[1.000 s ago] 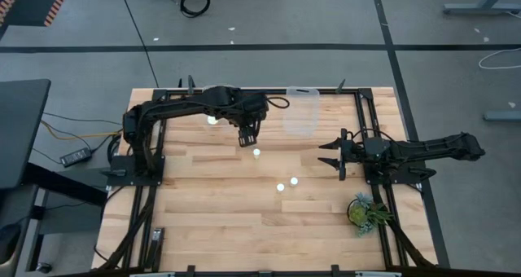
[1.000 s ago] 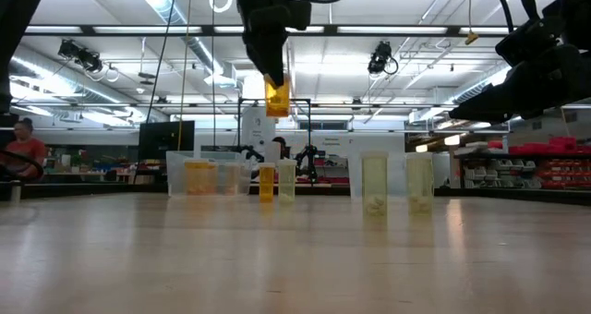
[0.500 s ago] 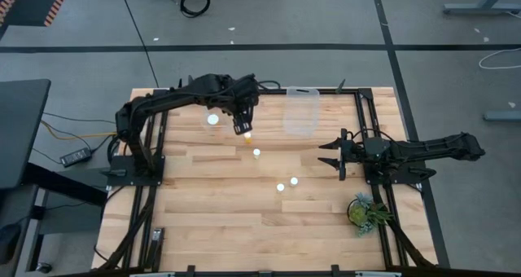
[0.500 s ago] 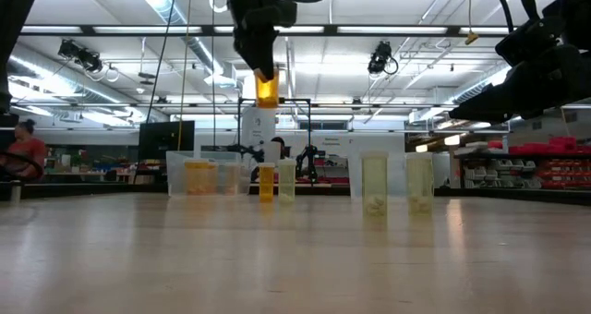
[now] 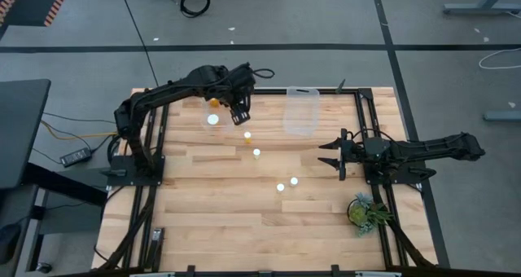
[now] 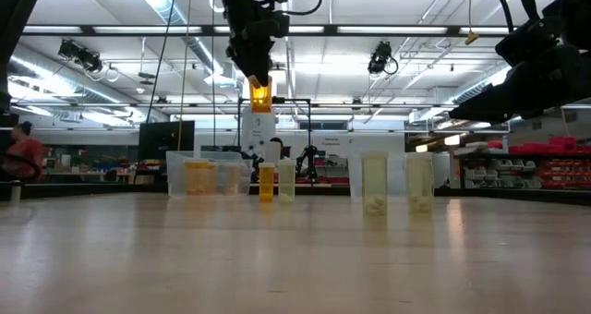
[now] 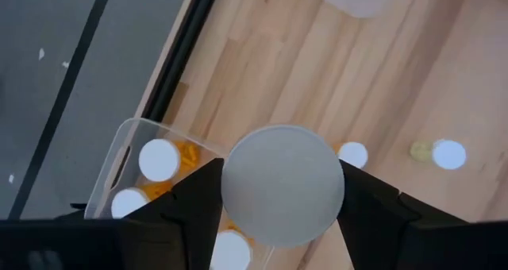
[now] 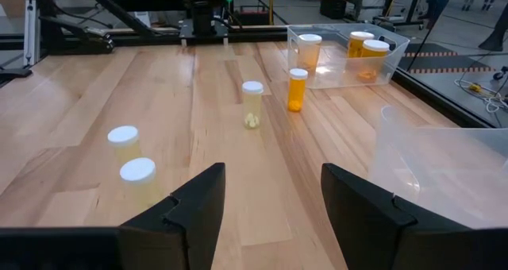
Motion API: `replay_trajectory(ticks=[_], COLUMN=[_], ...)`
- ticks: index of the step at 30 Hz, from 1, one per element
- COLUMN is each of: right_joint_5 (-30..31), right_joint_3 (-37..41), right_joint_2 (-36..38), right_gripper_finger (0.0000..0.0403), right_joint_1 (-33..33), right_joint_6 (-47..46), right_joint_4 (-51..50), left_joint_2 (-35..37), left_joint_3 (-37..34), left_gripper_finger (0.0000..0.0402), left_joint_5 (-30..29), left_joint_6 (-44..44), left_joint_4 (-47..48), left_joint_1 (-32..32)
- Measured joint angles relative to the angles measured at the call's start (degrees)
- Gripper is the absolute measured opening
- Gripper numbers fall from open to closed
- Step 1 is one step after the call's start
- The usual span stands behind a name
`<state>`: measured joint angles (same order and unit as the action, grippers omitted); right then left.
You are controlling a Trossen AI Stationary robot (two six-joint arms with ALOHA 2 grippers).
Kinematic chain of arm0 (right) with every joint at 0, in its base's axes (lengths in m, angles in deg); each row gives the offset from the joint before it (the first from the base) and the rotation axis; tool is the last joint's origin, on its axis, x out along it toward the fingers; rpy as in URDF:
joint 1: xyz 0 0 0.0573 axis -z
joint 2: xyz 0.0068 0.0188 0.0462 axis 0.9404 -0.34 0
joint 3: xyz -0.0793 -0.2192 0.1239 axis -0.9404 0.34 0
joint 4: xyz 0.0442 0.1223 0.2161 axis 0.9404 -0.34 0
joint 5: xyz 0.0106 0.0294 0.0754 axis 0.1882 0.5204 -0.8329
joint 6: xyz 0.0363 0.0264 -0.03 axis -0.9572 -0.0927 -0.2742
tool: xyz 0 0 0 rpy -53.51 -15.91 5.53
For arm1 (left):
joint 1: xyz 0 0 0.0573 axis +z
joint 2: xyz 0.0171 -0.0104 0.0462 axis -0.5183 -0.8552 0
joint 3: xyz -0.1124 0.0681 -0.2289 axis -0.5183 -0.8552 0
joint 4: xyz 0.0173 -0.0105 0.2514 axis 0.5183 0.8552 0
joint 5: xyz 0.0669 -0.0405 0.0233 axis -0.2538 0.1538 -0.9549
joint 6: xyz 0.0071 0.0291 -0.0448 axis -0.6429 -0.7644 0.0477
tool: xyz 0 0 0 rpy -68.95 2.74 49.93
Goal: Pick and place medicine bottles into bin by pill shape (circle, oval)
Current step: Put the orange capsule bottle into the left transparent bin
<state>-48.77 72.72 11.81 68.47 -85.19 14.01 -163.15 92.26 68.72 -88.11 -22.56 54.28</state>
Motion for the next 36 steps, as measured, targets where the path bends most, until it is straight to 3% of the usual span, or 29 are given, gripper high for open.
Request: replay_trajectory(ticks=[5,16,36], right_joint_5=[-0.01,0.0,0.0], right_joint_3=[0.0,0.01,0.0], right_joint_2=[0.0,0.0,-0.02], right_gripper_finger=[0.0216,0.0216,0.0216], right_joint_1=[0.0,0.02,0.01], right_joint_6=[0.0,0.0,0.0], right_joint_4=[0.0,0.0,0.0], left_joint_2=[-0.01,-0.11,-0.09], left_joint_3=[-0.5,-10.14,-20.06], left_gripper_finger=[0.0218,0.0215,0.0217], left_joint_5=[-0.04,-0.01,0.02], left_joint_6=[0.46,-0.33,-0.04], left_joint_4=[-0.58,-3.35,-11.68], left_joint_1=[1.32,5.01,9.03])
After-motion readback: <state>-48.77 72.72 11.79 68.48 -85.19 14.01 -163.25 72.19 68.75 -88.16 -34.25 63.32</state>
